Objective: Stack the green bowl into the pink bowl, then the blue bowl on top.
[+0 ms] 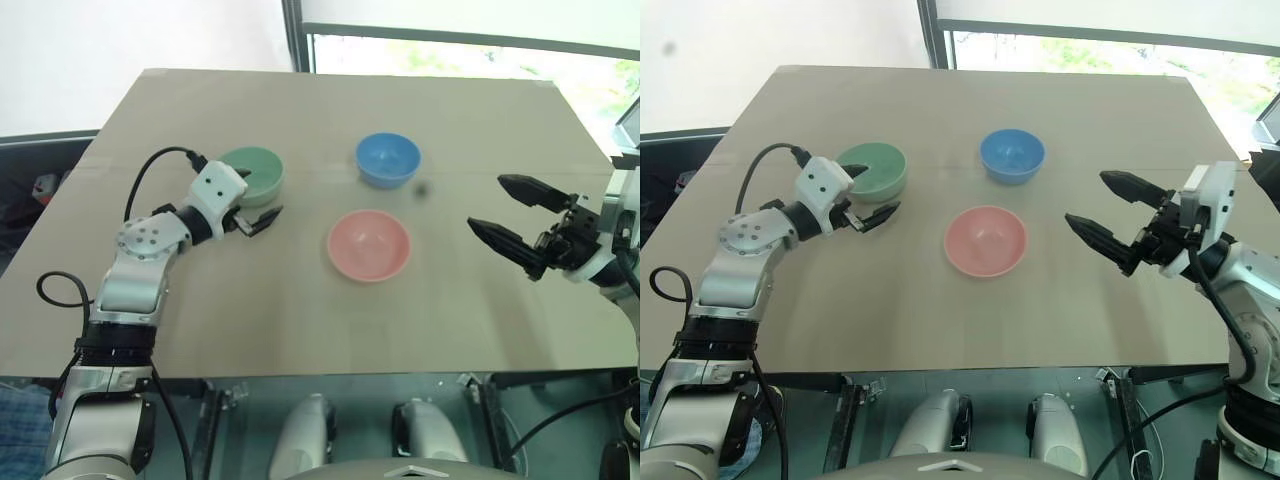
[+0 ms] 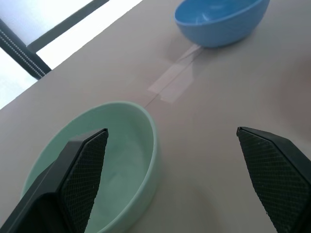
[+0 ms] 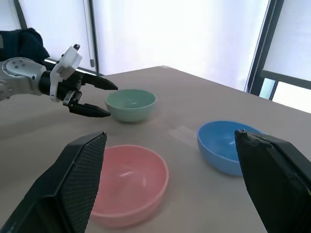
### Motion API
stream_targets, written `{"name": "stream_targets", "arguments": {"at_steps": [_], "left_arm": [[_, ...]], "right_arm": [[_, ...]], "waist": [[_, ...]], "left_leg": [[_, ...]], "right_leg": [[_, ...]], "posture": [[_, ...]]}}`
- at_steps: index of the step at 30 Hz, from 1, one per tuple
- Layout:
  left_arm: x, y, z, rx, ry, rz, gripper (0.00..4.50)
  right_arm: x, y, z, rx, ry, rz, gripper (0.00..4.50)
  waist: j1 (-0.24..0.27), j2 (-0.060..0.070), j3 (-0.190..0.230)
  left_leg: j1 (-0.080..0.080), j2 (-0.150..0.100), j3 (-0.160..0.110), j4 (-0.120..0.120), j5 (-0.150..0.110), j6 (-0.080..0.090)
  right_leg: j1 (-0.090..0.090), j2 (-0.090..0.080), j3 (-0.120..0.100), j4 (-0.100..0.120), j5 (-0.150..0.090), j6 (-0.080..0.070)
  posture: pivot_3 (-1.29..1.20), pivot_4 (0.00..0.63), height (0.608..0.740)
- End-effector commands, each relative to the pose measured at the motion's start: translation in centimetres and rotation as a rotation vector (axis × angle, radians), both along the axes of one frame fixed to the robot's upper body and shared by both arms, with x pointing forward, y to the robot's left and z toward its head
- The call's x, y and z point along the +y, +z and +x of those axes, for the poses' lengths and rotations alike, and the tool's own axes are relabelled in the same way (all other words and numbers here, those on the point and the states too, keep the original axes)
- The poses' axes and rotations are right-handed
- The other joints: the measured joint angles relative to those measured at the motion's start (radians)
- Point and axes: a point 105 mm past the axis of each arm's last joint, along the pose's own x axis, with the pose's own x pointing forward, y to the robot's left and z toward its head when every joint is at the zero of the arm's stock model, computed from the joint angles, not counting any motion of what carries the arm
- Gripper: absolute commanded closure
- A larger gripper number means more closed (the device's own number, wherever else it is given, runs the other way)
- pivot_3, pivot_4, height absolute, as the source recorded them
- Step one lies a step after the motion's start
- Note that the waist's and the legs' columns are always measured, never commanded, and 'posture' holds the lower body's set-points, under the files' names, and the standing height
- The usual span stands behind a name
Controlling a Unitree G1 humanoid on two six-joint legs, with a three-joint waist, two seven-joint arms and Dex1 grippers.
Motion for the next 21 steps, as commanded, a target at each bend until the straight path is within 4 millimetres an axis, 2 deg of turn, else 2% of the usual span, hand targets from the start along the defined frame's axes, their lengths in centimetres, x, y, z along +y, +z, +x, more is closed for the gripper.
{"name": "stream_targets", "arguments": {"at_steps": [1, 9, 21], "left_arm": [[0.6, 0.6, 0.5, -0.028, -0.005, 0.047, 0.00], [2.5, -0.2, 2.1, 0.009, 0.040, 0.101, 0.00], [2.5, -0.5, 3.8, 0.048, 0.019, 0.148, 0.00]], "right_arm": [[-0.2, 1.4, -1.2, -0.087, -0.002, 0.000, 0.07], [-0.4, 0.7, -2.3, -0.079, 0.025, -0.028, 0.07], [-0.3, 0.4, -2.7, -0.073, 0.057, -0.064, 0.07]], "waist": [[0.000, 0.000, 0.000], [0.002, 0.000, 0.000], [0.001, -0.001, 0.000]], "left_leg": [[0.000, 0.000, 0.000, 0.000, 0.000, 0.000], [0.000, 0.000, 0.000, 0.001, 0.000, 0.000], [0.000, -0.001, 0.000, 0.002, 0.000, 0.000]], "right_leg": [[0.000, 0.000, 0.000, 0.000, 0.000, 0.000], [0.000, 0.000, 0.000, 0.000, 0.000, 0.000], [0.000, 0.000, 0.000, 0.000, 0.000, 0.000]], "posture": [[0.00, 0.150, 0.740], [0.00, 0.150, 0.740], [0.00, 0.150, 0.740]]}}
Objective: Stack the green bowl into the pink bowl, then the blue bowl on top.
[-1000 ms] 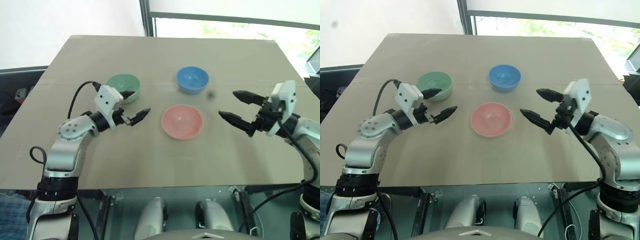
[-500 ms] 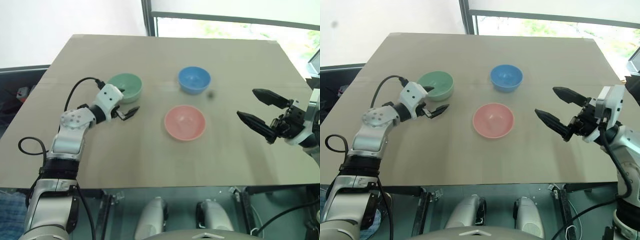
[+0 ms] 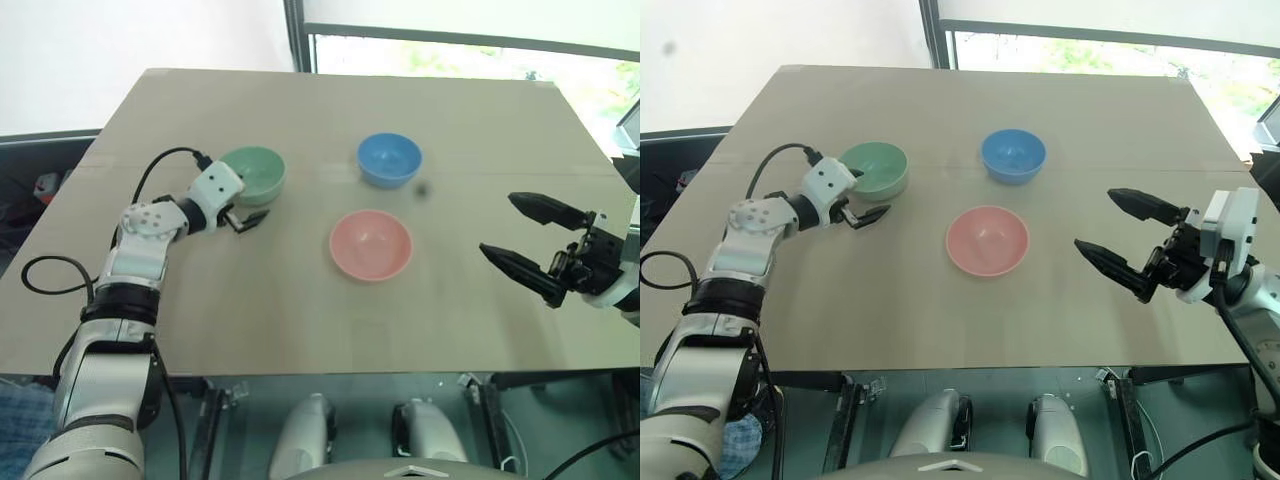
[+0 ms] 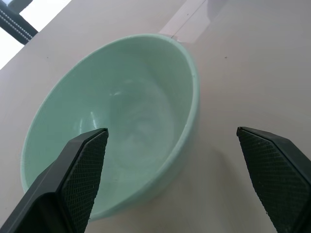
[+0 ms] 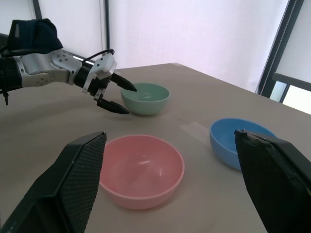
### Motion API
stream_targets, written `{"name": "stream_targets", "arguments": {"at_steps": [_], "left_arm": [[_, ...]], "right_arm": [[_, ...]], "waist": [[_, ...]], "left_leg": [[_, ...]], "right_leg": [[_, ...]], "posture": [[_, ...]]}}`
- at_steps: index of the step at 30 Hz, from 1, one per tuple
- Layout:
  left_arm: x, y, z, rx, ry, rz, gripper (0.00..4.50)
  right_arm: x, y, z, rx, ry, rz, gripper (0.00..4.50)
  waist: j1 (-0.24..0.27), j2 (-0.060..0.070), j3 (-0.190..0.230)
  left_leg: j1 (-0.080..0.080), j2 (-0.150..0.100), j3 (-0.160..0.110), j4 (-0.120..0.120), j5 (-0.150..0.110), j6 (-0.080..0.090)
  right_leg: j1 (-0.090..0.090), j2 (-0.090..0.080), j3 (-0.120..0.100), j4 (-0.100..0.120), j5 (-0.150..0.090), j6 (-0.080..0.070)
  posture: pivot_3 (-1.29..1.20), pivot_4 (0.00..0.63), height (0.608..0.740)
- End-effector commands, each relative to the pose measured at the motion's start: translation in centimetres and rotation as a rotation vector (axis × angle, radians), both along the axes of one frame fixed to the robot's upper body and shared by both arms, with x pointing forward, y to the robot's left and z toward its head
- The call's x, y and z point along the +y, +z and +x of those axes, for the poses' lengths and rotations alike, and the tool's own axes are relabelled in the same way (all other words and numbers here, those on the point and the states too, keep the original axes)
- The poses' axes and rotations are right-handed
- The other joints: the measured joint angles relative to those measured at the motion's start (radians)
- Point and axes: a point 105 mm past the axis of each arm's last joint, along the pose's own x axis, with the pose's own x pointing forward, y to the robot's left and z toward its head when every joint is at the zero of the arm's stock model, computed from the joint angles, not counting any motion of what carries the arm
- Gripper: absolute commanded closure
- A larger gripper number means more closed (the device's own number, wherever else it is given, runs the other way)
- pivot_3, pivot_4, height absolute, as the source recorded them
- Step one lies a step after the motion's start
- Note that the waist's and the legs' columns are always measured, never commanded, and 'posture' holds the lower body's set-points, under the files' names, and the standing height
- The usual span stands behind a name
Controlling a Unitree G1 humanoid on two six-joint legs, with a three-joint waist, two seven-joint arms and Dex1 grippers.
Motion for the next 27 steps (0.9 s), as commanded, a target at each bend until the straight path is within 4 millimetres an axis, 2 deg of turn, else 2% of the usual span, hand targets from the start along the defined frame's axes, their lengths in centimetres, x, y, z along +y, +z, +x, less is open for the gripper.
{"name": "stream_targets", "arguments": {"at_steps": [1, 5, 8, 10, 11, 12, 14, 15, 16, 17, 18, 23, 27], "left_arm": [[-0.5, 0.7, 0.5, -0.011, -0.036, 0.028, 0.00], [-1.0, 0.2, 1.0, 0.023, -0.077, 0.069, 0.00], [-1.6, 0.4, 1.4, 0.044, -0.122, 0.104, 0.64], [-1.9, 0.7, 1.8, 0.046, -0.134, 0.127, 1.51], [-2.0, 0.7, 1.9, 0.047, -0.139, 0.133, 1.67], [-2.1, 0.8, 2.0, 0.043, -0.145, 0.140, 2.23], [-2.5, 0.7, 2.0, 0.048, -0.170, 0.153, 2.89], [-2.8, 0.6, 2.0, 0.055, -0.185, 0.158, 3.49], [-3.5, 0.5, 1.8, 0.064, -0.231, 0.165, 3.73], [-4.1, 0.5, 1.6, 0.073, -0.269, 0.167, 4.29], [-4.4, 0.6, 1.5, 0.077, -0.295, 0.174, 4.49], [-4.5, 0.9, 1.3, 0.082, -0.342, 0.240, 4.49], [-5.9, 3.0, 1.6, 0.017, -0.393, 0.243, 4.49]], "right_arm": [[0.1, 0.9, -0.5, -0.053, 0.010, -0.005, 0.07], [0.2, 0.9, -0.4, -0.052, 0.009, -0.005, 0.07], [0.1, 0.8, -0.3, -0.046, 0.009, -0.016, 0.00], [0.0, 0.8, -0.3, -0.046, 0.008, -0.022, 0.00], [0.0, 0.8, -0.3, -0.046, 0.007, -0.022, 0.00], [0.0, 0.9, -0.2, -0.049, 0.005, -0.021, 0.00], [-0.1, 1.0, -0.1, -0.052, -0.007, -0.006, 0.00], [-0.1, 1.1, 0.0, -0.053, -0.015, 0.005, 0.00], [-0.1, 1.1, -0.1, -0.048, -0.012, 0.002, 0.00], [-0.2, 1.1, -0.1, -0.045, -0.010, 0.000, 0.00], [-0.2, 1.1, -0.1, -0.044, -0.008, -0.003, 0.00], [-0.4, 1.2, -0.1, -0.046, -0.009, -0.011, 0.00], [-0.3, 1.2, -0.1, -0.042, -0.008, -0.015, 0.00]], "waist": [[0.000, 0.000, 0.000], [0.002, 0.000, 0.000], [0.001, -0.001, 0.000], [0.001, -0.001, 0.001], [0.001, -0.001, 0.001], [0.000, -0.001, 0.001], [-0.001, -0.001, 0.001], [-0.001, -0.001, 0.001], [-0.001, -0.001, 0.001], [-0.001, -0.001, 0.001], [0.001, -0.001, 0.001], [0.000, -0.002, 0.001], [0.000, -0.002, 0.001]], "left_leg": [[0.000, 0.000, 0.000, 0.000, 0.000, 0.000], [0.000, -0.001, 0.000, 0.000, 0.000, 0.000], [-0.001, -0.002, 0.000, 0.000, 0.000, 0.000], [-0.001, -0.002, 0.000, 0.000, 0.000, 0.000], [-0.001, -0.002, 0.000, 0.000, 0.000, 0.000], [-0.001, -0.002, 0.000, 0.000, 0.000, 0.000], [-0.001, -0.002, 0.000, 0.000, 0.000, 0.001], [-0.001, -0.002, 0.000, 0.000, 0.000, 0.001], [-0.001, -0.002, 0.000, 0.000, 0.000, 0.001], [-0.001, -0.002, 0.000, 0.000, 0.000, 0.001], [-0.001, -0.002, 0.000, 0.000, 0.000, 0.001], [-0.002, -0.002, 0.000, 0.001, -0.001, 0.001], [-0.002, -0.002, 0.000, 0.002, -0.001, 0.001]], "right_leg": [[0.000, 0.000, 0.000, 0.000, 0.000, 0.000], [0.000, 0.000, 0.000, 0.000, 0.000, 0.000], [0.000, 0.000, -0.001, 0.000, 0.000, 0.000], [0.000, 0.000, -0.001, 0.000, 0.000, 0.000], [0.000, 0.000, -0.001, 0.000, 0.000, 0.000], [0.000, 0.000, -0.001, 0.000, 0.000, 0.000], [0.000, 0.000, -0.001, 0.000, 0.000, 0.000], [0.000, 0.000, -0.001, 0.000, 0.000, 0.000], [0.000, 0.000, -0.001, 0.000, 0.000, 0.000], [0.000, 0.000, -0.001, 0.000, 0.000, 0.000], [0.000, 0.000, -0.001, 0.000, 0.000, 0.000], [0.000, 0.000, -0.001, 0.000, 0.000, 0.000], [0.000, 0.000, -0.001, 0.001, 0.000, 0.000]], "posture": [[0.00, 0.150, 0.740], [0.00, 0.150, 0.740], [0.00, 0.150, 0.740], [0.00, 0.150, 0.740], [0.00, 0.150, 0.740], [0.00, 0.150, 0.740], [0.00, 0.150, 0.740], [0.00, 0.150, 0.740], [0.00, 0.150, 0.740], [0.00, 0.150, 0.740], [0.00, 0.150, 0.740], [0.00, 0.150, 0.740], [0.00, 0.150, 0.740]]}}
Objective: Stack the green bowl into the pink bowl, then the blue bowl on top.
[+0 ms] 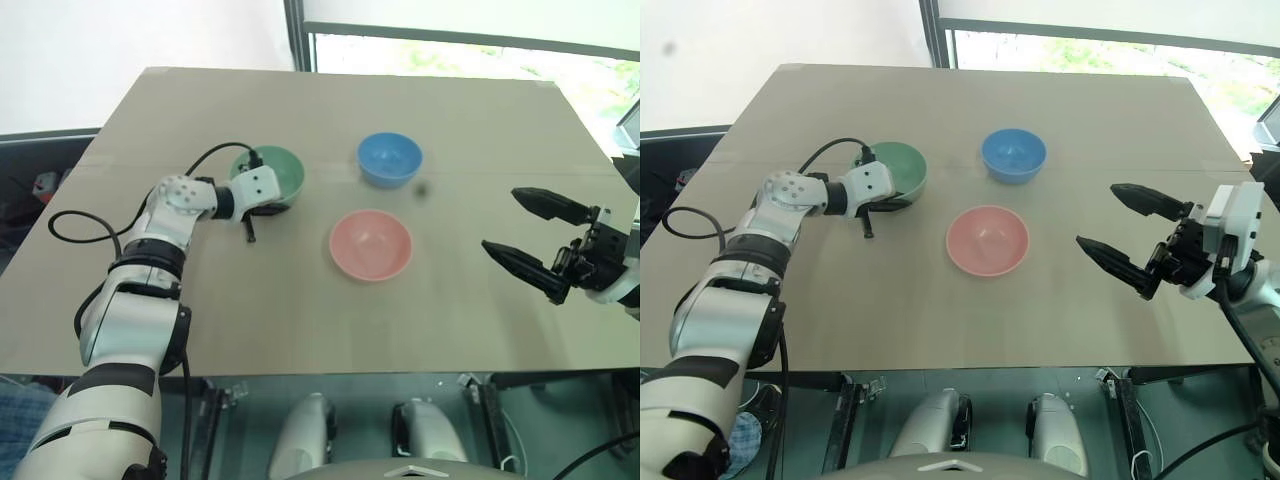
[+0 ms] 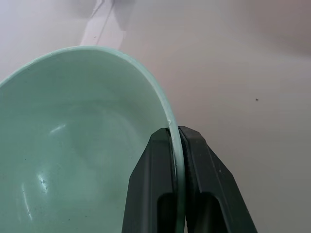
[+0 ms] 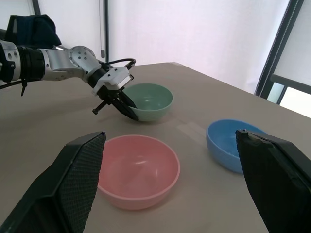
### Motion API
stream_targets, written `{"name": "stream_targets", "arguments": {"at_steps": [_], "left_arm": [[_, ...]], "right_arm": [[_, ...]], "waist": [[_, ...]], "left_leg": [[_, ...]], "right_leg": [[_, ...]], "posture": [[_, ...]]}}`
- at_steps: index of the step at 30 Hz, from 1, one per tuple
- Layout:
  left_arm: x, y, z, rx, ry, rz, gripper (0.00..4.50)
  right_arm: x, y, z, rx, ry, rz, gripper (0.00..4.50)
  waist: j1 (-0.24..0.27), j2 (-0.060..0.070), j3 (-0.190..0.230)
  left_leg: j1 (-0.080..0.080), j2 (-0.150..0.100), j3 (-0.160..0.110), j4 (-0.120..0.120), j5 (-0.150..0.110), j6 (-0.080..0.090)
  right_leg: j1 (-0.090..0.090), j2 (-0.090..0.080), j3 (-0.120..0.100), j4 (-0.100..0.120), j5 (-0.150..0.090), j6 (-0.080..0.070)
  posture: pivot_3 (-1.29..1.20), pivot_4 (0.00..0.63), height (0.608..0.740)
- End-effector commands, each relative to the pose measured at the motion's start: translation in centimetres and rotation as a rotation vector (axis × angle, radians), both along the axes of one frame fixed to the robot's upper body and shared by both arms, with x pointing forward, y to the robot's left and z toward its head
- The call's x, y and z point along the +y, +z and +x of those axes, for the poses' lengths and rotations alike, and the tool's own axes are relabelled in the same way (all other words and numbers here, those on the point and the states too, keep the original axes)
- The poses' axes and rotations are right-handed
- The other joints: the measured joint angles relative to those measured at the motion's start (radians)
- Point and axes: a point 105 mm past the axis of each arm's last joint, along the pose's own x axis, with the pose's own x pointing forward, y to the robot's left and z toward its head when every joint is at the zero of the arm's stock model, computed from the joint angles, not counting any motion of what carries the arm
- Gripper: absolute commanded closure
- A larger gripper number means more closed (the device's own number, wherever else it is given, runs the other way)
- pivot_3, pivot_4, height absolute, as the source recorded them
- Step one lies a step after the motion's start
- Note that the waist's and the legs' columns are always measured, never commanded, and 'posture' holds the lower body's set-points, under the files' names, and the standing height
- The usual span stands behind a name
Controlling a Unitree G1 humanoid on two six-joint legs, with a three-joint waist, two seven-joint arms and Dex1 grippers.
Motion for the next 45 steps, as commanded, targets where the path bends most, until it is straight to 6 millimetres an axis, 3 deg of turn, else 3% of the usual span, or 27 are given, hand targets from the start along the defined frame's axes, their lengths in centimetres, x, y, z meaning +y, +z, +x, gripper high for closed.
{"name": "stream_targets", "arguments": {"at_steps": [1, 6, 9, 12, 18, 24, 25, 26, 29, 30, 34, 39, 45], "left_arm": [[-1.8, 4.0, 0.5, -0.118, -0.085, -0.024, 4.49], [-5.3, 7.4, -0.6, -0.174, -0.283, -0.079, 4.49], [-8.8, 8.2, -3.5, -0.145, -0.542, -0.108, 4.49], [-10.8, 8.3, -6.1, -0.149, -0.722, -0.091, 4.49], [-11.9, 7.3, -9.7, -0.059, -0.871, -0.033, 4.49], [-11.5, 6.0, -11.6, -0.039, -0.952, 0.043, 4.49], [-11.6, 6.0, -11.8, -0.048, -0.969, 0.042, 3.65], [-11.6, 5.9, -12.0, -0.051, -0.984, 0.041, 3.65], [-12.0, 6.2, -12.2, -0.084, -1.006, -0.004, 2.61], [-12.1, 6.2, -12.2, -0.102, -1.011, -0.016, 2.42], [-12.4, 7.5, -11.3, -0.130, -0.935, -0.157, 0.89], [-11.5, 8.8, -9.2, -0.009, -0.659, -0.451, 0.89], [-8.3, 6.8, -8.9, 0.073, -0.368, -0.608, 0.89]], "right_arm": [[0.0, 0.8, -0.4, -0.039, 0.002, -0.008, 0.00], [0.1, 0.7, -0.4, -0.037, 0.002, -0.010, 0.00], [0.2, 0.4, -0.4, -0.034, -0.001, -0.007, 0.00], [0.3, 0.3, -0.5, -0.032, -0.001, -0.004, 0.00], [0.0, 0.3, -0.3, -0.052, -0.027, -0.011, 0.00], [-0.1, 0.3, -0.3, -0.056, -0.044, -0.001, 0.00], [-0.1, 0.2, -0.3, -0.055, -0.044, -0.001, 0.00], [-0.1, 0.2, -0.3, -0.054, -0.045, -0.001, 0.00], [-0.1, 0.3, -0.2, -0.053, -0.045, -0.002, 0.00], [-0.1, 0.3, -0.2, -0.052, -0.043, -0.003, 0.00], [0.1, 0.0, -0.1, -0.046, -0.035, -0.010, 0.00], [0.0, -0.7, 1.2, -0.028, -0.087, -0.050, 0.00], [0.0, 0.0, 5.5, -0.051, -0.243, -0.099, 0.00]], "waist": [[0.001, 0.000, 0.000], [0.000, 0.000, 0.000], [-0.001, 0.000, 0.000], [0.000, 0.000, 0.000], [-0.005, 0.000, 0.000], [0.002, 0.001, 0.000], [0.003, 0.001, 0.000], [0.004, 0.001, 0.000], [0.003, 0.001, 0.000], [0.003, 0.001, 0.000], [0.002, 0.001, 0.000], [-0.002, 0.001, 0.000], [-0.015, 0.001, 0.000]], "left_leg": [[0.000, 0.000, 0.000, 0.000, 0.000, 0.000], [-0.002, 0.000, 0.000, 0.002, -0.001, 0.002], [-0.002, 0.000, 0.001, 0.003, -0.002, 0.003], [-0.002, 0.003, 0.000, 0.004, -0.002, 0.003], [0.000, 0.003, 0.002, 0.006, -0.002, 0.003], [0.001, 0.004, 0.001, 0.009, -0.002, 0.003], [0.000, 0.004, 0.001, 0.009, -0.002, 0.004], [0.000, 0.004, 0.001, 0.009, -0.002, 0.004], [-0.001, 0.003, 0.001, 0.009, -0.003, 0.005], [-0.001, 0.003, 0.001, 0.009, -0.003, 0.005], [0.000, 0.003, 0.001, 0.010, -0.003, 0.005], [0.000, 0.004, 0.001, 0.010, -0.003, 0.005], [0.001, 0.004, 0.001, 0.009, -0.003, 0.005]], "right_leg": [[0.000, 0.000, 0.000, 0.000, 0.000, 0.000], [0.000, 0.000, 0.000, 0.000, 0.000, 0.000], [0.000, -0.001, 0.000, 0.000, 0.000, 0.000], [0.000, -0.001, 0.000, 0.000, 0.000, 0.000], [0.000, 0.001, 0.003, 0.000, 0.000, 0.000], [0.002, 0.000, 0.003, 0.000, 0.000, 0.000], [0.002, 0.000, 0.003, 0.000, 0.000, 0.000], [0.002, 0.000, 0.003, 0.000, 0.000, 0.000], [0.002, 0.000, 0.003, 0.000, 0.000, 0.000], [0.002, 0.000, 0.003, 0.000, 0.000, 0.000], [0.002, 0.000, 0.003, 0.000, 0.000, 0.000], [0.002, 0.000, 0.003, 0.000, 0.000, 0.000], [0.001, 0.000, 0.004, 0.000, 0.000, 0.000]], "posture": [[0.00, 0.150, 0.740], [0.00, 0.150, 0.740], [0.00, 0.150, 0.740], [0.00, 0.150, 0.740], [0.00, 0.150, 0.740], [0.00, 0.150, 0.740], [0.00, 0.150, 0.740], [0.00, 0.150, 0.740], [0.00, 0.150, 0.740], [0.00, 0.150, 0.740], [0.00, 0.150, 0.740], [0.00, 0.150, 0.740], [0.00, 0.150, 0.740]]}}
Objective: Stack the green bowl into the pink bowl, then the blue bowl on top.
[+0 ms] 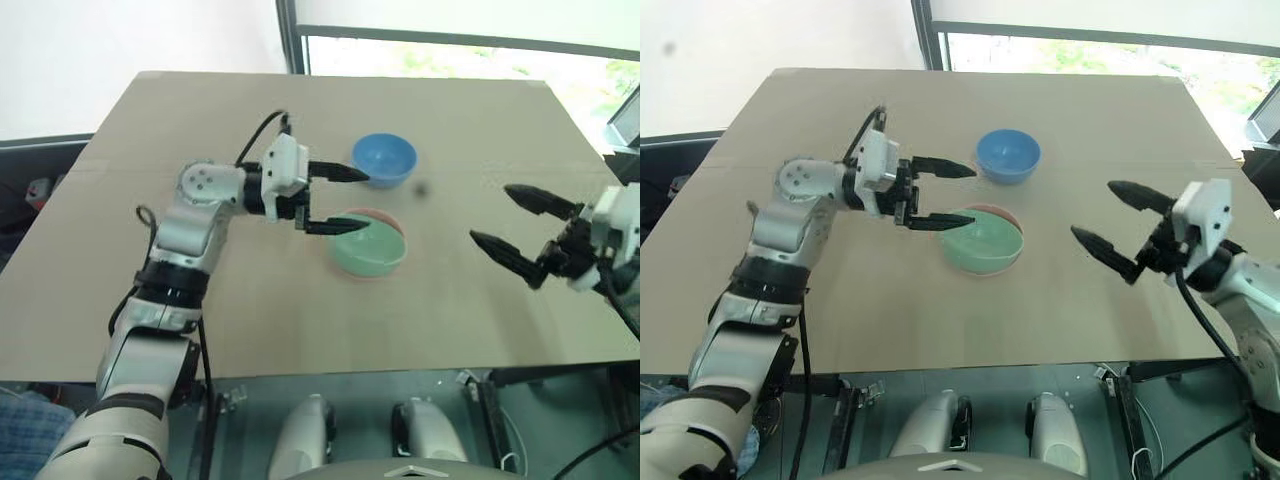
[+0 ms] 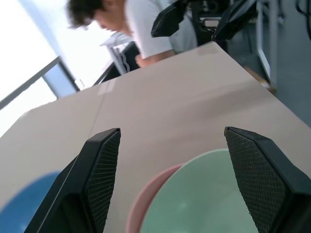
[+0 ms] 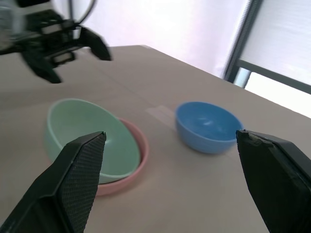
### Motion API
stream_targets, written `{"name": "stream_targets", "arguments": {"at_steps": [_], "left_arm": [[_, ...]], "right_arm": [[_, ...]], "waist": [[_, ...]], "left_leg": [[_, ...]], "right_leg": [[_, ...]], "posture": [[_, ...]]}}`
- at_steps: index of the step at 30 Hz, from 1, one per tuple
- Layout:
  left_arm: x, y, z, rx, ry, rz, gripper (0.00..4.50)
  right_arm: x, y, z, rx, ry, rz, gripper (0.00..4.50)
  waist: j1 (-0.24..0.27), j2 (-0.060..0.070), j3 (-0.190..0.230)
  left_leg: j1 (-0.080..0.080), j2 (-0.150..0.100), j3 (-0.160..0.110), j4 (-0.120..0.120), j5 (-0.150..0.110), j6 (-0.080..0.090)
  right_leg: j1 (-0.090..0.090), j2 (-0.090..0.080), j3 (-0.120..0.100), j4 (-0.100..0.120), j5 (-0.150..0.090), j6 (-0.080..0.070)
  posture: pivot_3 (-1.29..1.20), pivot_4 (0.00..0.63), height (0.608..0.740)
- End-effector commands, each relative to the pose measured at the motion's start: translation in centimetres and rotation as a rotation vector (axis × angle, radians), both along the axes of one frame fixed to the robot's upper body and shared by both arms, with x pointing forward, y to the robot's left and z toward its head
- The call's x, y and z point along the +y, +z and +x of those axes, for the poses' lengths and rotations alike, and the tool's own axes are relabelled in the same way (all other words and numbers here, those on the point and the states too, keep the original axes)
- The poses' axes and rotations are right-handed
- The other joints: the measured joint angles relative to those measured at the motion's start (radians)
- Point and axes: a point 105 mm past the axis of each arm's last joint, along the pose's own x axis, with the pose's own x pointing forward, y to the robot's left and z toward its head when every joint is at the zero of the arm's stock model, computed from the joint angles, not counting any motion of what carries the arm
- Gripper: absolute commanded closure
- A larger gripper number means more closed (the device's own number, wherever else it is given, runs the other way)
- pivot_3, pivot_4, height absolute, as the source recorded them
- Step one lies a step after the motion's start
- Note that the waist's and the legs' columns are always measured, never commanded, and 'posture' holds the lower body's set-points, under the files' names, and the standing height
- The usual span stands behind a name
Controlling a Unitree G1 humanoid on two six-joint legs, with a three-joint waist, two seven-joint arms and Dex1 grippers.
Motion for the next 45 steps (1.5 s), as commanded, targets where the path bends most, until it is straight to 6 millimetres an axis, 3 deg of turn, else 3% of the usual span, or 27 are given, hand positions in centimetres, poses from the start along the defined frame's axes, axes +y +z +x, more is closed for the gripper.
{"name": "stream_targets", "arguments": {"at_steps": [1, 4, 10, 16, 25, 32, 43, 45], "left_arm": [[1.9, 1.3, 0.1, -0.005, 0.169, -0.082, 0.89], [4.1, 1.0, 0.4, 0.024, 0.314, -0.111, 0.89], [6.6, 0.6, -0.7, 0.047, 0.470, -0.131, 0.89], [9.1, 0.7, -2.1, 0.062, 0.576, -0.142, 0.89], [12.3, 0.8, -4.9, 0.068, 0.756, -0.156, 0.89], [11.3, 0.5, -6.6, 0.113, 0.737, -0.223, 0.89], [11.1, -0.3, -7.0, 0.156, 0.752, -0.228, 0.89], [10.9, -0.4, -7.1, 0.159, 0.748, -0.223, 0.86]], "right_arm": [[0.1, 0.8, 2.3, -0.016, -0.071, -0.039, 0.00], [0.6, 0.2, 5.3, 0.019, -0.105, -0.084, 0.00], [4.3, -0.5, 10.9, 0.030, -0.079, -0.210, 0.00], [7.4, -0.7, 14.4, 0.021, -0.084, -0.302, 0.00], [11.4, -3.0, 16.3, 0.103, 0.029, -0.448, 0.00], [13.5, -3.7, 17.3, 0.110, 0.028, -0.533, 0.00], [14.5, -4.5, 17.9, 0.110, -0.020, -0.677, 0.00], [14.6, -4.5, 17.9, 0.099, -0.022, -0.682, 0.51]], "waist": [[0.000, 0.000, 0.000], [0.002, 0.000, 0.000], [-0.002, 0.001, 0.001], [-0.013, 0.001, 0.001], [-0.017, 0.002, 0.002], [-0.032, 0.002, 0.002], [-0.043, 0.003, 0.002], [-0.042, 0.003, 0.002]], "left_leg": [[0.000, 0.000, 0.000, 0.000, 0.000, 0.000], [0.000, 0.000, 0.000, 0.000, 0.000, 0.000], [-0.001, 0.000, 0.000, -0.001, 0.000, 0.000], [-0.003, -0.001, 0.000, -0.004, 0.000, -0.001], [-0.001, -0.001, 0.000, -0.008, 0.002, -0.004], [0.000, -0.001, -0.001, -0.010, 0.003, -0.006], [0.001, 0.000, -0.001, -0.015, 0.005, -0.010], [0.001, 0.000, -0.001, -0.015, 0.005, -0.010]], "right_leg": [[0.000, 0.000, 0.000, 0.000, 0.000, 0.000], [0.000, 0.000, 0.000, 0.000, 0.000, 0.000], [-0.001, 0.000, 0.000, 0.000, 0.000, 0.000], [-0.002, -0.001, -0.001, 0.000, 0.000, 0.000], [-0.003, -0.001, -0.002, -0.001, 0.000, 0.000], [-0.002, 0.000, -0.002, 0.000, 0.000, -0.001], [-0.005, 0.000, -0.002, 0.000, 0.000, -0.001], [-0.005, 0.000, -0.002, 0.000, 0.000, -0.001]], "posture": [[0.00, 0.150, 0.740], [0.00, 0.150, 0.740], [0.00, 0.150, 0.740], [0.00, 0.150, 0.740], [0.00, 0.150, 0.740], [0.00, 0.150, 0.740], [0.00, 0.150, 0.740], [0.00, 0.150, 0.740]]}}
